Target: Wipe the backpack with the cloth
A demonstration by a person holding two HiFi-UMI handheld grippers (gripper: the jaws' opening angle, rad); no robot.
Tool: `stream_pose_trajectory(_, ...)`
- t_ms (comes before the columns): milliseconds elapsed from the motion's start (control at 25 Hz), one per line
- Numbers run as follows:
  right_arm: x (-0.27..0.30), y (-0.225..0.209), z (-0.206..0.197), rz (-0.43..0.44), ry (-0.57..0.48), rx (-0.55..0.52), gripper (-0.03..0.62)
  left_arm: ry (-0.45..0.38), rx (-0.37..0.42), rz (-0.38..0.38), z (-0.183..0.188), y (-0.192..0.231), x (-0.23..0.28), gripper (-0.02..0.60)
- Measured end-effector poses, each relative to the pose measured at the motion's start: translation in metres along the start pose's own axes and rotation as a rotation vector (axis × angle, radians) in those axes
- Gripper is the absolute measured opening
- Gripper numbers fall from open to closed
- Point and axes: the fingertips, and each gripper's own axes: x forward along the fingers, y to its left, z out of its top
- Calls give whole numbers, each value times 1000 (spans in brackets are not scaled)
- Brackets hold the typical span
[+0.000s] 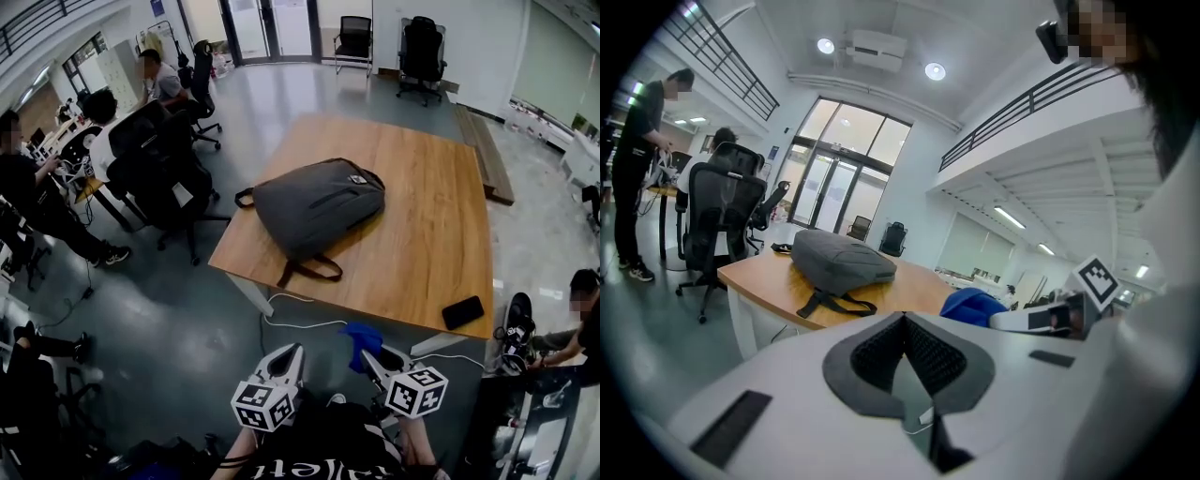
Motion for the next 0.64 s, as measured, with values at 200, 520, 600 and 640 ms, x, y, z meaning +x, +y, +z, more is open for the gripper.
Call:
stream_pose_trajectory(200,-6,0,-12,8,12,4,104,15,4,0,-9,-7,-3,-2)
stream_pose_trajectory(520,-15,-6,-18,-8,11,15,103,18,16,-20,-12,-16,0,-2)
stream_pose_trajectory(600,-17,-7,-18,-12,9,17,104,19,16,-19,-13,-16,0,-2)
stream_pose_trajectory(640,-18,-8,-19,-14,8,18,104,20,17,-19,-13,-16,-1,-2)
